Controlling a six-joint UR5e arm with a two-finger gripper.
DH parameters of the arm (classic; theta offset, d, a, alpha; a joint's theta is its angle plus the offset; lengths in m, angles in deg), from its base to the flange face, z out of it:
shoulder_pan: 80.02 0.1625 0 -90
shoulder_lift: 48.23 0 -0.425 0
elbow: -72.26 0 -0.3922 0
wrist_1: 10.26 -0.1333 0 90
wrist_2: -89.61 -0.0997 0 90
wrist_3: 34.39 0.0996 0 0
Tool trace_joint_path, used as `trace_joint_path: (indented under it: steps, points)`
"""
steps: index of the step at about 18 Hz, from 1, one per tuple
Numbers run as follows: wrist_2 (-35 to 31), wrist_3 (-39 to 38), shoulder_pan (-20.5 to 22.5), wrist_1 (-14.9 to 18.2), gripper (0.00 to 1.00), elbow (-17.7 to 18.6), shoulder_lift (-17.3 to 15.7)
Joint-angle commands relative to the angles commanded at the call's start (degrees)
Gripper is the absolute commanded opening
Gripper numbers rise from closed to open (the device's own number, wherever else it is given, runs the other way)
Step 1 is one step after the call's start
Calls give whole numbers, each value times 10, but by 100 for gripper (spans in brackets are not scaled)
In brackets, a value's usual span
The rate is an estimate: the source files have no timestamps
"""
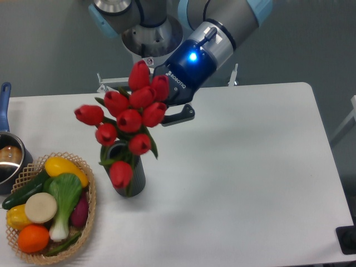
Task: Insert the flowers into the vase
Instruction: 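Lower the tulip stems down into the black vase opening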
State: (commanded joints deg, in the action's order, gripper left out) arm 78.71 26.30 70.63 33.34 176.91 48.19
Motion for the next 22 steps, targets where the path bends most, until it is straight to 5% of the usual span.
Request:
trace_joint_path:
  steps: [3, 8, 22]
  points:
    - [16, 28, -3, 1, 0, 35, -17]
    - [27, 31, -5, 1, 0, 44, -22]
    - [24, 35, -21, 1, 0, 49, 17]
